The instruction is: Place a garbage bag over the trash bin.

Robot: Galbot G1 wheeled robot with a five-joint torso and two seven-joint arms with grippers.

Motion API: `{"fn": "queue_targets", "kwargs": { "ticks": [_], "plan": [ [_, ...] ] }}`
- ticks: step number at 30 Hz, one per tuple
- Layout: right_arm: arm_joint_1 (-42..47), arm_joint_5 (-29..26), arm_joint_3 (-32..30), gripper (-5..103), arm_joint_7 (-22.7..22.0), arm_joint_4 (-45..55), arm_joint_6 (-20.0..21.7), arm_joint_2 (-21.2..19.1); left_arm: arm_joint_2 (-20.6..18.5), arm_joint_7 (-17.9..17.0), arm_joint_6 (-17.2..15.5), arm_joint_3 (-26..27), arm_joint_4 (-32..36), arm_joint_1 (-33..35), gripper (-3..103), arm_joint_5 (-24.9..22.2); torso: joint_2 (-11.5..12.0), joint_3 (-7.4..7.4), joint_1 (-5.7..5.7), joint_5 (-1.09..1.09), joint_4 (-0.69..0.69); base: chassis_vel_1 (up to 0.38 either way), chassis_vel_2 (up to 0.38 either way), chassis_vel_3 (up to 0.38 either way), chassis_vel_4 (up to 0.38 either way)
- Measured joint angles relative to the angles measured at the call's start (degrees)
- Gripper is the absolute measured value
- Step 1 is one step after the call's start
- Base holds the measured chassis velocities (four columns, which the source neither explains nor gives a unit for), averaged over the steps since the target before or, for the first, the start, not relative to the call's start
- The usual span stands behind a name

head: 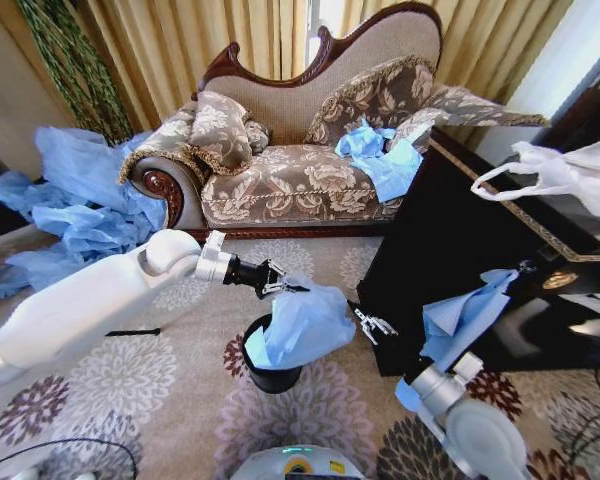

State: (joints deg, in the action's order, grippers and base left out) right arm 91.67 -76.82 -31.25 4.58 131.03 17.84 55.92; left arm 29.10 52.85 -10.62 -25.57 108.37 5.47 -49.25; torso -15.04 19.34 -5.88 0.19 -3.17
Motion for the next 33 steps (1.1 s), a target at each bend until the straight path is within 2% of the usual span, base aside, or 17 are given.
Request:
{"fn": "queue_targets", "kwargs": {
  "ticks": [4, 7, 10, 25, 33],
  "plan": [
    [0.09, 0.06, 0.93, 16, 0.03, 0.34, 0.24, 0.28, 0.23, -0.05, -0.09, 0.65, 0.15, 0.57, 0, -0.39, 0.0, 0.0, 0.0, 0.0, -0.01, 0.0, 0.0, 0.0, 0.0],
    [-0.62, 0.19, 1.44, 12, -0.01, 0.4, 0.37, 0.67, 0.23, -0.1, -0.2, 0.85, 0.42, 0.71, 0, -0.74, 0.0, 0.0, 0.0, 0.0, 0.0, 0.0, 0.0, 0.0, 0.0],
    [-1.78, 0.1, 2.2, 2, -0.2, 0.77, 0.77, 0.72, 0.34, -0.54, -0.36, 1.01, 0.9, 0.79, 0, -1.54, 0.0, 0.0, 0.0, 0.0, 0.0, 0.0, 0.0, 0.0, 0.0],
    [-3.57, 1.76, 8.17, 0, -1.96, 5.56, 1.15, 1.15, 3.25, -2.94, -0.54, 0.46, -0.16, 0.97, 0, -1.72, 0.0, 0.0, 0.0, 0.01, 0.0, 0.0, 0.0, 0.0, 0.0],
    [-7.18, 7.93, 14.98, 0, -1.77, 2.76, 1.11, 1.81, 4.57, -3.65, -0.49, -0.36, -0.01, 0.06, 0, -2.62, 0.0, 0.0, 0.0, 0.0, 0.01, 0.0, 0.0, 0.0, 0.0]
  ]
}}
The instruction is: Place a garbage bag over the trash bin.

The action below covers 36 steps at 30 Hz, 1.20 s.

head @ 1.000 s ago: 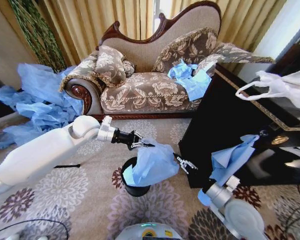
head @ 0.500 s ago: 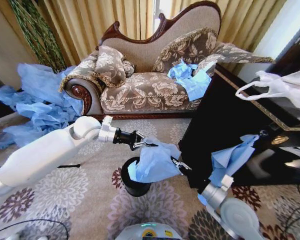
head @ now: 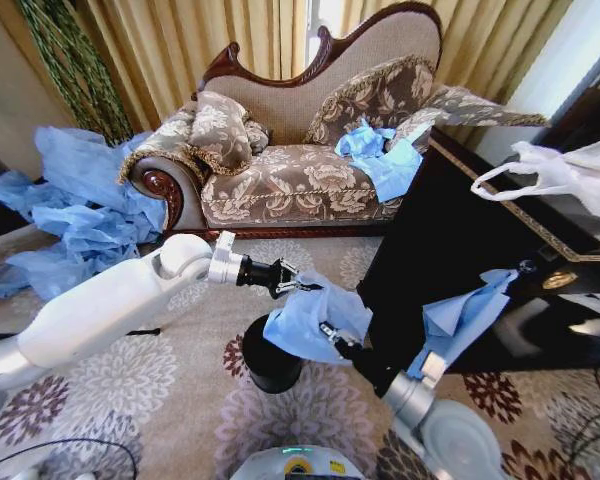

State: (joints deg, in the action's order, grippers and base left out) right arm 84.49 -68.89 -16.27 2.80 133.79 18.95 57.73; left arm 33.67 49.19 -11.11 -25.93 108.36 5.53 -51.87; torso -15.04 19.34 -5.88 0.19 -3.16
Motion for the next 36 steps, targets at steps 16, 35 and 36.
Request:
{"fn": "queue_targets", "kwargs": {
  "ticks": [16, 35, 36],
  "plan": [
    [-5.04, 8.65, -2.5, 0, 5.23, -11.8, -4.06, 1.13, 1.24, -1.38, -2.26, -0.06, 3.11, -0.24, 0, -4.01, 0.0, 0.0, 0.0, 0.0, 0.0, 0.0, 0.0, 0.0, 0.0],
    [-12.54, 11.15, 0.94, 0, 4.5, -13.04, -6.0, 5.28, 1.85, -1.56, -2.5, 0.71, 5.09, 2.61, 0, -5.45, 0.0, 0.0, 0.0, 0.02, 0.0, 0.0, 0.0, 0.0, 0.0],
    [-12.82, 11.47, 1.61, 0, 4.49, -13.71, -5.99, 5.44, 1.93, -1.44, -2.47, 0.8, 5.03, 2.61, 0, -5.44, 0.0, 0.0, 0.0, 0.01, 0.0, 0.0, 0.0, 0.0, 0.0]
  ]
}}
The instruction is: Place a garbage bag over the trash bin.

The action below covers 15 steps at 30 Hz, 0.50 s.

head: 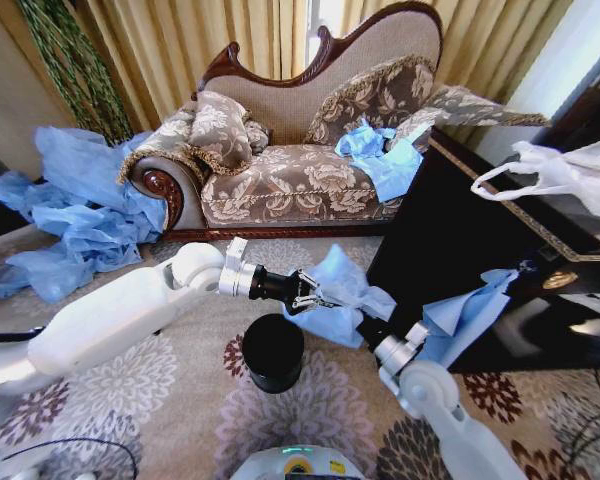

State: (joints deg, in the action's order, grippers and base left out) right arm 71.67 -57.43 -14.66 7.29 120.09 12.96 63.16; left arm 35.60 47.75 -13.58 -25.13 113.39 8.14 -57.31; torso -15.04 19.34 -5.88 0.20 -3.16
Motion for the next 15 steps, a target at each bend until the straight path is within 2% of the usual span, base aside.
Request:
{"fn": "queue_targets", "kwargs": {
  "ticks": [15],
  "plan": [
    [-1.56, 1.65, 8.0, 0, -1.48, -1.35, 0.54, 2.65, 1.74, -0.37, 0.16, 0.06, 0.05, -0.08, 0, -0.94, 0.0, 0.0, 0.0, 0.01, 0.0, 0.0, 0.0, 0.0, 0.0]
  ]
}}
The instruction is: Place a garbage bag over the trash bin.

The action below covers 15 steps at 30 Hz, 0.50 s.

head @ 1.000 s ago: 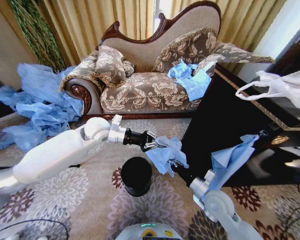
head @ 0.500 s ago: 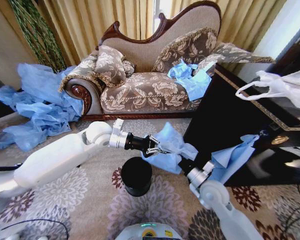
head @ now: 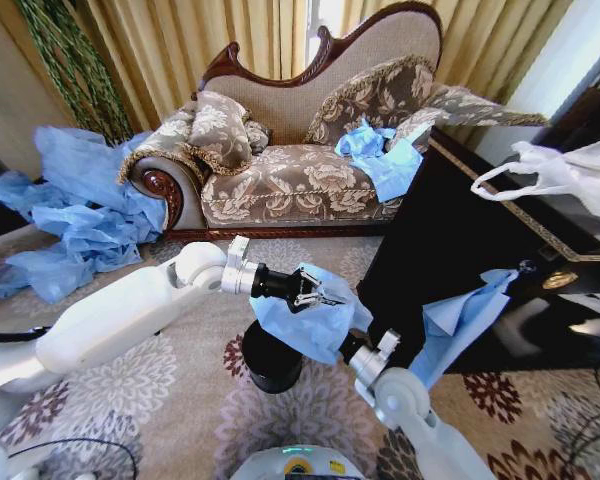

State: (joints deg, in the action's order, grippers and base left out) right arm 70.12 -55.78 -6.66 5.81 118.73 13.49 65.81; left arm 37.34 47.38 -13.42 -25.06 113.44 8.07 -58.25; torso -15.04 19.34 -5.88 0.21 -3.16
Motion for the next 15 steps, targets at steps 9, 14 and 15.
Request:
{"fn": "queue_targets", "kwargs": {
  "ticks": [9, 14, 15],
  "plan": [
    [0.66, 2.4, 1.0, 0, -0.04, -3.55, -0.03, 0.77, 1.85, -2.53, -0.8, -0.04, 0.92, -3.31, 0, -4.49, 0.0, 0.0, 0.0, -0.02, -0.02, 0.0, 0.0, 0.0, 0.0],
    [1.49, 2.82, -0.08, 0, 0.13, -2.41, -0.4, 0.68, 1.23, -2.99, -1.04, 0.24, 1.37, -2.16, 0, -4.79, 0.0, 0.0, 0.0, -0.02, -0.01, 0.0, 0.0, 0.0, 0.0],
    [1.46, 2.78, -0.5, 0, 0.11, -1.89, -0.4, 0.57, 0.87, -3.02, -1.03, 0.46, 1.58, -1.25, 0, -4.37, 0.0, 0.0, 0.0, 0.01, 0.0, 0.0, 0.0, 0.0, 0.0]
  ]
}}
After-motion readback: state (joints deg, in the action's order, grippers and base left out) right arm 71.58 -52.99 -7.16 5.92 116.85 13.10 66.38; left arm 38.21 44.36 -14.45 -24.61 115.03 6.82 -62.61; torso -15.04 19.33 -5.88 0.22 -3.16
